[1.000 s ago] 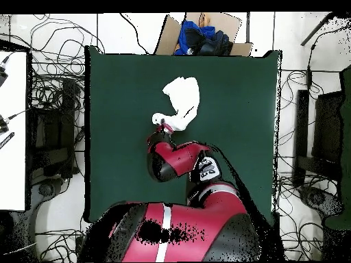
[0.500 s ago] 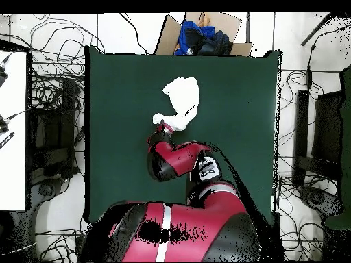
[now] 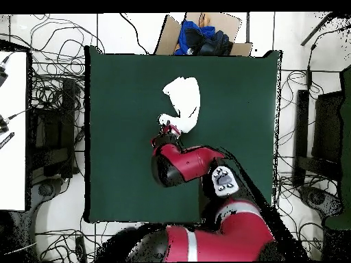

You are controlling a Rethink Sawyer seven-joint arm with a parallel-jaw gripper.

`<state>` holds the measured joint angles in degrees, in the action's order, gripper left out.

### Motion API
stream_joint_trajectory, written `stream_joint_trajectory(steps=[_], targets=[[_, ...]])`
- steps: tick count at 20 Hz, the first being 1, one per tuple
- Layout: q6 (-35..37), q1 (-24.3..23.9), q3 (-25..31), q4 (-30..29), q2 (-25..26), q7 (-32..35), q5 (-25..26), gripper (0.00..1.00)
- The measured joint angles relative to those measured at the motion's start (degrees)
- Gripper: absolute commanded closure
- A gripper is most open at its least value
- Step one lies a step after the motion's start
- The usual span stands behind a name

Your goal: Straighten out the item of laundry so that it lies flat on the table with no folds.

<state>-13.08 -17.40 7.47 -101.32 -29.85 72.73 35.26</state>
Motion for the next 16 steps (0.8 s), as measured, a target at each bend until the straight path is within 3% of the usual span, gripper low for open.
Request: stream_joint_trajectory(steps=[9,16], targets=[[10.2,-7.2,4.9,-9.0,-14.2,0.0,-1.2,1.00],[18.4,-11.7,11.4,-14.7,-23.8,0.0,-6.2,1.00]])
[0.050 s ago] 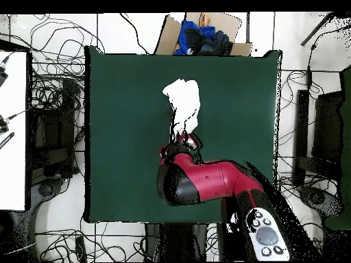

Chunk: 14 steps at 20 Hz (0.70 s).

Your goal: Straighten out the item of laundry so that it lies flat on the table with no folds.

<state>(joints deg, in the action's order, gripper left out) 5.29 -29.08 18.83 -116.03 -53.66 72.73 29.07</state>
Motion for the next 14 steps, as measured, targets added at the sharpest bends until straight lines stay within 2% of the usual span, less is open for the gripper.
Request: stream_joint_trajectory(steps=[5,9,10,13,14], targets=[[4.9,-4.2,5.7,-3.8,-6.1,0.0,-5.5,1.00],[8.9,-9.1,11.6,-7.2,-11.9,0.0,-12.2,1.00],[10.0,-11.5,14.5,-8.8,-14.6,0.0,-15.3,1.00],[10.1,-13.8,17.4,-10.0,-16.9,0.0,-17.4,1.00],[9.5,-15.9,20.3,-11.1,-18.5,0.0,-18.4,1.00]])
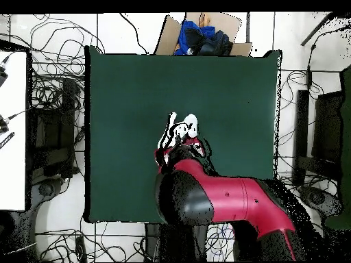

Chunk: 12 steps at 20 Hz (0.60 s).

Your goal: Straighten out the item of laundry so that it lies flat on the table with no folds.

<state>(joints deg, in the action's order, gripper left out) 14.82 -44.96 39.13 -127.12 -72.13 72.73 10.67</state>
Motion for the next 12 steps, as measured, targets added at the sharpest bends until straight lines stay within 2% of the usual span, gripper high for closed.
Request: stream_joint_trajectory(steps=[6,8,11,12], targets=[[-4.7,-6.1,8.8,-2.5,-1.9,0.0,-0.2,1.00],[-9.5,-11.1,15.6,-4.0,-2.6,0.0,-0.2,1.00],[-12.7,-13.5,18.9,-4.4,-2.9,0.0,-0.2,1.00],[-14.8,-15.6,21.8,-4.5,-3.1,0.0,-0.5,1.00]])
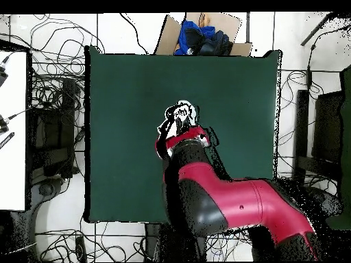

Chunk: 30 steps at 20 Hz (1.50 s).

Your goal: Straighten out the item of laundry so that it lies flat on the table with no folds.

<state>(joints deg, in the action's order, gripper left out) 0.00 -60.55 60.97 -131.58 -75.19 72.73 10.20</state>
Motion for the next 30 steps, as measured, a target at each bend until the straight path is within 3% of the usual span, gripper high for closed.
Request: stream_joint_trajectory(steps=[8,13,19,25,30], targets=[[-1.0,-4.1,8.1,-0.1,-1.2,0.0,-2.8,1.00],[-0.9,-4.0,10.2,-0.1,-1.9,0.0,-3.9,1.00],[0.4,0.5,7.4,0.1,-1.6,0.0,-3.8,1.00],[9.5,10.1,-0.9,1.9,0.7,0.0,0.8,1.00],[15.6,12.1,-3.0,2.2,0.6,0.0,2.9,1.00]])
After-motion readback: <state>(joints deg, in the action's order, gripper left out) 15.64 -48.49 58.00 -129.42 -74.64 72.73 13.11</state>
